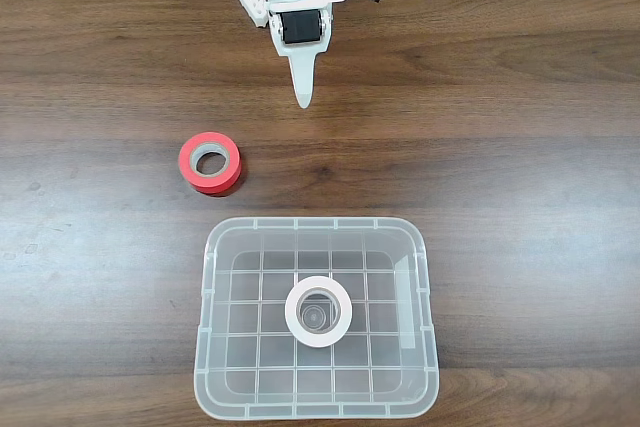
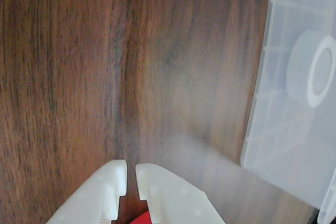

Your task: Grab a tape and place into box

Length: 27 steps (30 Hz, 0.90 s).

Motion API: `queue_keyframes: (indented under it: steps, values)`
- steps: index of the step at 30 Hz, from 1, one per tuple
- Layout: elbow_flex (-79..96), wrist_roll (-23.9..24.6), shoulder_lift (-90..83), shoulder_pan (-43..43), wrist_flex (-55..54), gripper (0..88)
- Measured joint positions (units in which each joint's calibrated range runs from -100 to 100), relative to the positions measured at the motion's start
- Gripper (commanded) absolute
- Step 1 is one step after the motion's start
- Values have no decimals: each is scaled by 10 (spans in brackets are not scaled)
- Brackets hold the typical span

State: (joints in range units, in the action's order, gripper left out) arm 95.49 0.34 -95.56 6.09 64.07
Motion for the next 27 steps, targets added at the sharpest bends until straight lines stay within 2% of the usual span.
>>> queue_keyframes:
  steps: [27]
  values:
    - [24,0,-25,0,17,13]
